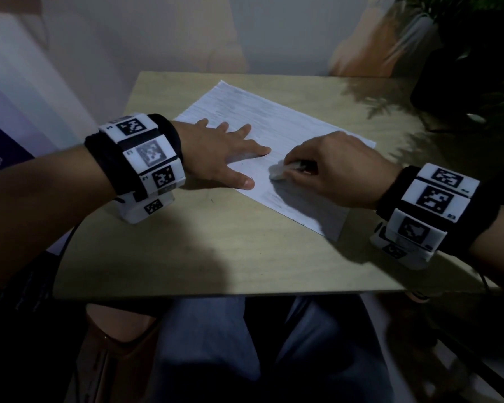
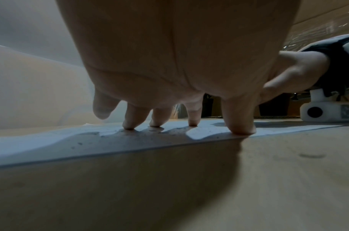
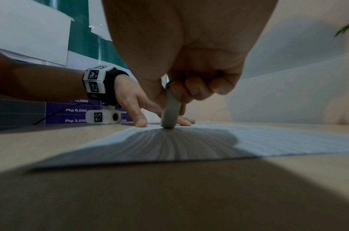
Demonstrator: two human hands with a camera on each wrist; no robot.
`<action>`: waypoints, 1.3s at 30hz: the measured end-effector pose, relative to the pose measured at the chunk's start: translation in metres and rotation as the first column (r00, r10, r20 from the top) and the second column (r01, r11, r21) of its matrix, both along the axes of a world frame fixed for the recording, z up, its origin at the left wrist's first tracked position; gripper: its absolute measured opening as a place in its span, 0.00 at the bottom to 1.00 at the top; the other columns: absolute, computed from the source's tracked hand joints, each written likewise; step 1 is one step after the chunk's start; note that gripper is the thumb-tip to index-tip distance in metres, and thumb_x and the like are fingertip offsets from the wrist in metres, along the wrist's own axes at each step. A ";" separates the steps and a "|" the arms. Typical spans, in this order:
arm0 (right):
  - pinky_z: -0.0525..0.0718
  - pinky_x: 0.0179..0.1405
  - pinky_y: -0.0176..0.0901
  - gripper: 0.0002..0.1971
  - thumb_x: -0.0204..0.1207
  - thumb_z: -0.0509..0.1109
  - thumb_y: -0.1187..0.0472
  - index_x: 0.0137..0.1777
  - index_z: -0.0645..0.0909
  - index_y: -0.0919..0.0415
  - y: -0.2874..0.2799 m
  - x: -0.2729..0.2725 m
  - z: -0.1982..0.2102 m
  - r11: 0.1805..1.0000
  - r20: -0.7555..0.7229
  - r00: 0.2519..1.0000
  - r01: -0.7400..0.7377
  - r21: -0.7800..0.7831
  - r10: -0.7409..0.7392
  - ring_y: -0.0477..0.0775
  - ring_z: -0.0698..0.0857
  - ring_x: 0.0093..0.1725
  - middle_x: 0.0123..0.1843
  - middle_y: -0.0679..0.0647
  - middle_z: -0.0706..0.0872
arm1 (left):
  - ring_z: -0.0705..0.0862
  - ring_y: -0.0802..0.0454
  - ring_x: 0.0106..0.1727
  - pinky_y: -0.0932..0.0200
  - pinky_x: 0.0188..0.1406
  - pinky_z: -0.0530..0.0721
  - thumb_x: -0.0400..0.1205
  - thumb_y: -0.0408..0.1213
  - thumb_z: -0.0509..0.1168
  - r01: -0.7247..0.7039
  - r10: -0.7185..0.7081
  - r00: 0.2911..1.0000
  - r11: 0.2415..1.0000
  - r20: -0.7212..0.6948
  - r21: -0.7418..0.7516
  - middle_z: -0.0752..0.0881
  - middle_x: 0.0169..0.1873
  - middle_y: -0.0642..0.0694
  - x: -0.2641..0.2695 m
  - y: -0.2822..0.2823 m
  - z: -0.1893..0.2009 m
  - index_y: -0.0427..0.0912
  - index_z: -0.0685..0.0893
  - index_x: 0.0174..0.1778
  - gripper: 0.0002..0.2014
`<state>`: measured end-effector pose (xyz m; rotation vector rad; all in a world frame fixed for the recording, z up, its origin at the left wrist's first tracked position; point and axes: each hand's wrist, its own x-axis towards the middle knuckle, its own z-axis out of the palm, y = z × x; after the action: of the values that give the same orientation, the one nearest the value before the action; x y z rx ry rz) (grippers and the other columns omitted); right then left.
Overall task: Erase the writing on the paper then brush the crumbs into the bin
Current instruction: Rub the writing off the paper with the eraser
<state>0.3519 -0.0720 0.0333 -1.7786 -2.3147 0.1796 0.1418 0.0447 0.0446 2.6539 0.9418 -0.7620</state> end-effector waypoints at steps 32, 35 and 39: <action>0.84 0.49 0.49 0.31 0.73 0.53 0.30 0.56 0.89 0.48 -0.008 -0.008 0.005 0.988 -0.095 0.989 -0.122 -0.094 0.113 0.48 0.87 0.46 0.49 0.44 0.92 | 0.37 0.40 0.90 0.32 0.87 0.38 0.81 0.72 0.54 -0.003 0.003 1.000 1.000 -0.002 0.007 0.34 0.89 0.51 0.000 0.000 0.001 0.72 0.41 0.88 0.41; 0.84 0.49 0.49 0.24 0.76 0.60 0.34 0.55 0.89 0.48 -0.007 -0.007 0.007 0.981 -0.167 0.983 -0.106 -0.160 0.079 0.46 0.86 0.45 0.47 0.44 0.91 | 0.37 0.40 0.90 0.32 0.87 0.38 0.81 0.72 0.54 -0.009 0.009 1.000 1.000 0.002 0.003 0.34 0.89 0.51 0.000 0.000 0.000 0.72 0.42 0.87 0.41; 0.84 0.47 0.53 0.18 0.79 0.61 0.41 0.55 0.88 0.49 0.002 0.000 0.004 0.999 0.010 0.999 0.044 0.010 -0.044 0.56 0.86 0.47 0.48 0.47 0.91 | 0.38 0.39 0.90 0.32 0.87 0.38 0.80 0.73 0.53 -0.006 0.006 1.000 1.000 0.004 0.007 0.34 0.89 0.51 -0.001 0.002 -0.002 0.72 0.41 0.87 0.41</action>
<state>0.3520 -0.0698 0.0370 -1.8275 -2.2772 0.1519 0.1413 0.0462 0.0431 2.6566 0.9519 -0.7527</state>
